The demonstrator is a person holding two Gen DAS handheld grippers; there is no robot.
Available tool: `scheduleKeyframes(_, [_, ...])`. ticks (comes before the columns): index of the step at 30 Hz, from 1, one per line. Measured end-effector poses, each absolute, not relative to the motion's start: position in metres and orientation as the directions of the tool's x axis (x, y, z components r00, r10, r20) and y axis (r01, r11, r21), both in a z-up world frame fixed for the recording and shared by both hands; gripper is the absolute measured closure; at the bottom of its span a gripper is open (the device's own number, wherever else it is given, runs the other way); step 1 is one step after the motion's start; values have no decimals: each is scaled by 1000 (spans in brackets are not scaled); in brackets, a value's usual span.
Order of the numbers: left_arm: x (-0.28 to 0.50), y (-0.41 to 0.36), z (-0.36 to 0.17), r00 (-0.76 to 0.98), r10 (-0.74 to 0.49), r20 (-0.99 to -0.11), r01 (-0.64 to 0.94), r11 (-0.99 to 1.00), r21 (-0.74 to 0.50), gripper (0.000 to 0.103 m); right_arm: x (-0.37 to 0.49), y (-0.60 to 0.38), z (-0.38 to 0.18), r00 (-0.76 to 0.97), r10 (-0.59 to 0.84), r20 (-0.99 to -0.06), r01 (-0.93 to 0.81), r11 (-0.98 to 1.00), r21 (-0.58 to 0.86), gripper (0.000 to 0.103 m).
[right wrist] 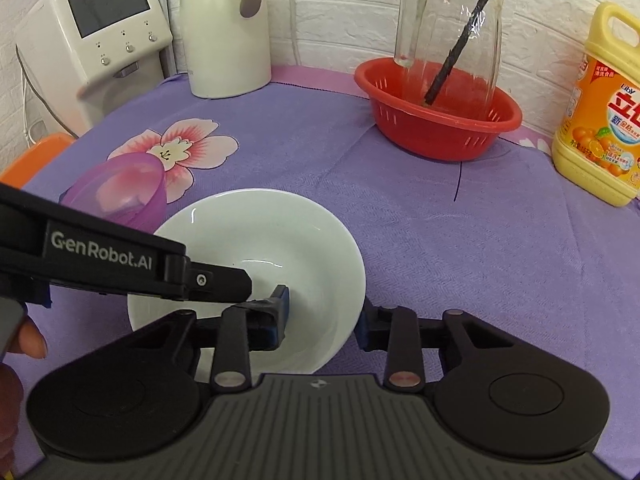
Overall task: Organize plates and bowls
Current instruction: 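Move both grippers to the red-patterned white bowl rim and close them, then lift the white bowl and lower it into the steel bowl, open both grippers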
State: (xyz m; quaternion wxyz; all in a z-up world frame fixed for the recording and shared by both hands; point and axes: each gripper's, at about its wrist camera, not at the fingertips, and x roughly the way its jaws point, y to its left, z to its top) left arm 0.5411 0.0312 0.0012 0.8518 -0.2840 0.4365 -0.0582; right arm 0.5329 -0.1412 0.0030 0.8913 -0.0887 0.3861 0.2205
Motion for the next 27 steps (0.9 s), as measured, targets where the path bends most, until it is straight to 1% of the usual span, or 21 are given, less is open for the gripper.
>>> scheduleKeyframes(6, [536,30,3,607,-336,-720,-149,842,-519,83,525,-141,5,607,342,-718,-464,885,29,44])
scheduleKeyframes(9, [531,31,2,603,-346,-719,-151,835,-528,83,517,-139,9,620,338,-708,-473,881,6,44])
scheduleKeyframes(14, [518,29,6,601,-357,-715,-139,835,-533,83,507,-143,11,619,333,-712,-466,885,8,44])
scheduleKeyframes(19, [496,20,15,602,-364,-711,-101,848,-520,83,485,-152,14,619,335,-711,-454,891,24,44])
scheduleKeyframes(27, [447,-2,36,626,-378,-682,-59,849,-525,83,433,-169,34,669,310,-676,-426,905,-7,43])
